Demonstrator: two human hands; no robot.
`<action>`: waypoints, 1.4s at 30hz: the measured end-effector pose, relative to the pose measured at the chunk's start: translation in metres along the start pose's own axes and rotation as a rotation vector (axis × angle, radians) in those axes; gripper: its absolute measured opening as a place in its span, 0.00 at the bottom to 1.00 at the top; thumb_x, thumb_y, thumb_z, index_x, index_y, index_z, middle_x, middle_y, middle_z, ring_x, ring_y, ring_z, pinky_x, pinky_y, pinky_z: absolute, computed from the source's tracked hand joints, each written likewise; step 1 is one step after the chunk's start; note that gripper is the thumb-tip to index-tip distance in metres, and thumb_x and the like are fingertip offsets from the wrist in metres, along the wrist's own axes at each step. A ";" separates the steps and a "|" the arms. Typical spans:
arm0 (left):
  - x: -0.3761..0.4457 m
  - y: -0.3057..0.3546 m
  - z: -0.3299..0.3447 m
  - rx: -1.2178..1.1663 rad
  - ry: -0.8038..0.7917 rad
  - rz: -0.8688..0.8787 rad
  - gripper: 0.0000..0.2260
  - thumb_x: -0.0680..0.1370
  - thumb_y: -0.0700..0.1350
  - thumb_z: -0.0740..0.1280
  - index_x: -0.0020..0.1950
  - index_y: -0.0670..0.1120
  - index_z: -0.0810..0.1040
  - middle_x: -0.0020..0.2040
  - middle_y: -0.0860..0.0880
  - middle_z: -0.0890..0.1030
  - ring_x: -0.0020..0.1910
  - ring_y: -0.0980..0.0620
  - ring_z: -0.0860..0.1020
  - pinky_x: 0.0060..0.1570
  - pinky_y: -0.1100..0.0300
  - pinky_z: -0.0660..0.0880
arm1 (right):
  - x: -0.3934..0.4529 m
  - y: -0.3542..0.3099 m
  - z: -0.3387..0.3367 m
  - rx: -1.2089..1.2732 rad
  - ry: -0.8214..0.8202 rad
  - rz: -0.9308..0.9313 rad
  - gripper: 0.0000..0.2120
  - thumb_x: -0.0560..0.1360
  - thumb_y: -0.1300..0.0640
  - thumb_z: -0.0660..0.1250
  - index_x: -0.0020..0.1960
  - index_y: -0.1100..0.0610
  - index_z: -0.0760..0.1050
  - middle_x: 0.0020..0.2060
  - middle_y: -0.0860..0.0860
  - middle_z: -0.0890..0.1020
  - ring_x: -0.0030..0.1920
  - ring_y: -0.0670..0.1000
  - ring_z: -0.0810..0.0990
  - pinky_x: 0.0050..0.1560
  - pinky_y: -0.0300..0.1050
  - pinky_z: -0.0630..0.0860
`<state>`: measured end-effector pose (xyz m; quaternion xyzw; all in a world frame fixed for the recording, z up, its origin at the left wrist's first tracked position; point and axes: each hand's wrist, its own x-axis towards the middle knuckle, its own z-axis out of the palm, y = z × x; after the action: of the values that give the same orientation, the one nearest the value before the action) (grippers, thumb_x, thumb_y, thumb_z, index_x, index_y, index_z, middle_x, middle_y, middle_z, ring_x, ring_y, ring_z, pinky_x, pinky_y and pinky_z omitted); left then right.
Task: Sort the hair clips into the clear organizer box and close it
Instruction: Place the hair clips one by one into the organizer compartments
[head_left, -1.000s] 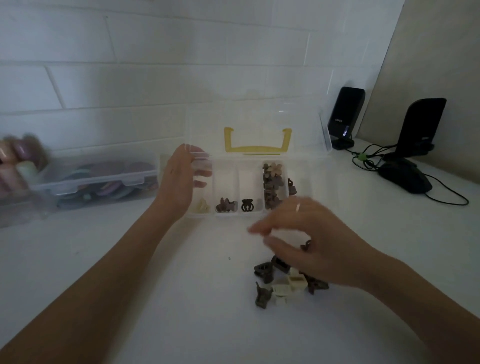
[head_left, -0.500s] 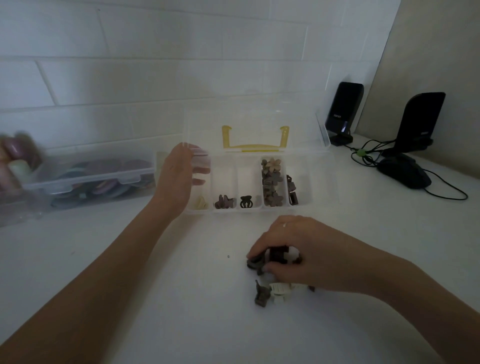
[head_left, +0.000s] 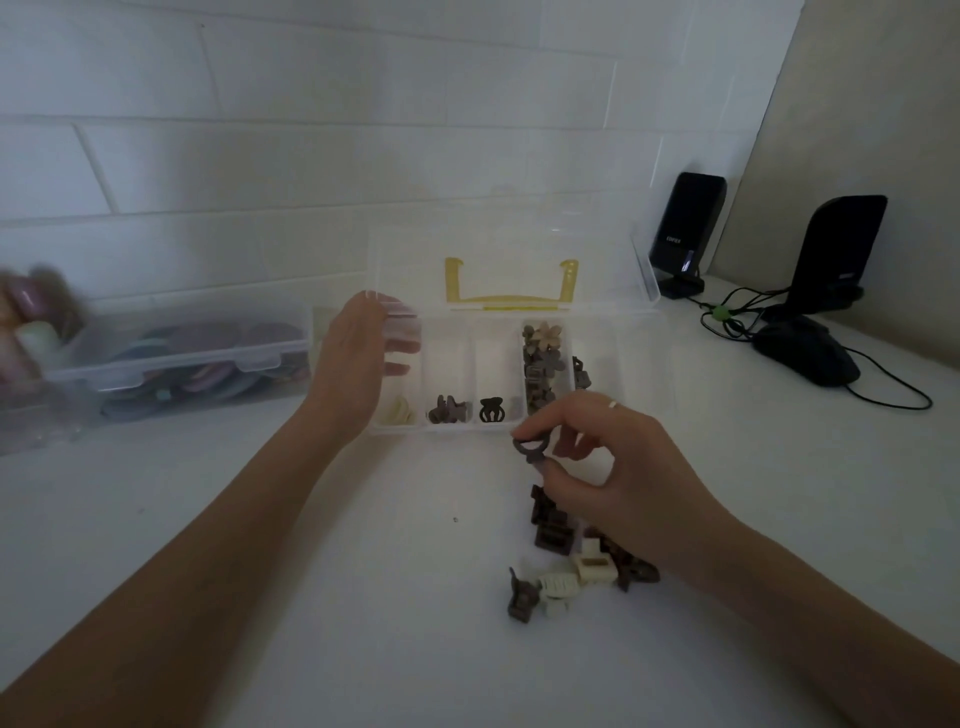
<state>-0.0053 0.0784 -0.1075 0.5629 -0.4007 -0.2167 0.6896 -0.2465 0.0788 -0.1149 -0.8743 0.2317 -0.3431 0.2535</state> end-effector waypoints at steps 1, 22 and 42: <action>0.000 0.000 0.000 -0.002 0.004 -0.001 0.13 0.82 0.45 0.50 0.43 0.47 0.72 0.43 0.48 0.79 0.36 0.50 0.76 0.39 0.55 0.73 | 0.001 0.001 0.000 -0.001 0.023 -0.002 0.14 0.70 0.66 0.70 0.49 0.49 0.79 0.42 0.38 0.77 0.43 0.48 0.76 0.43 0.33 0.71; -0.001 0.005 0.001 -0.043 0.008 -0.010 0.11 0.80 0.41 0.53 0.41 0.44 0.72 0.37 0.50 0.78 0.32 0.57 0.76 0.33 0.62 0.72 | 0.060 -0.038 0.025 -0.149 0.151 -0.231 0.04 0.69 0.56 0.74 0.43 0.50 0.80 0.38 0.41 0.82 0.40 0.43 0.73 0.41 0.33 0.69; 0.000 0.006 0.000 -0.085 0.002 -0.080 0.11 0.79 0.43 0.54 0.40 0.47 0.73 0.38 0.51 0.79 0.31 0.55 0.76 0.35 0.59 0.71 | 0.016 0.003 -0.036 -0.191 -0.594 0.109 0.21 0.73 0.54 0.68 0.60 0.33 0.71 0.51 0.35 0.77 0.45 0.39 0.79 0.47 0.32 0.75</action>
<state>-0.0062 0.0803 -0.1019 0.5491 -0.3674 -0.2602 0.7041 -0.2623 0.0575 -0.0862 -0.9423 0.2254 -0.0352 0.2451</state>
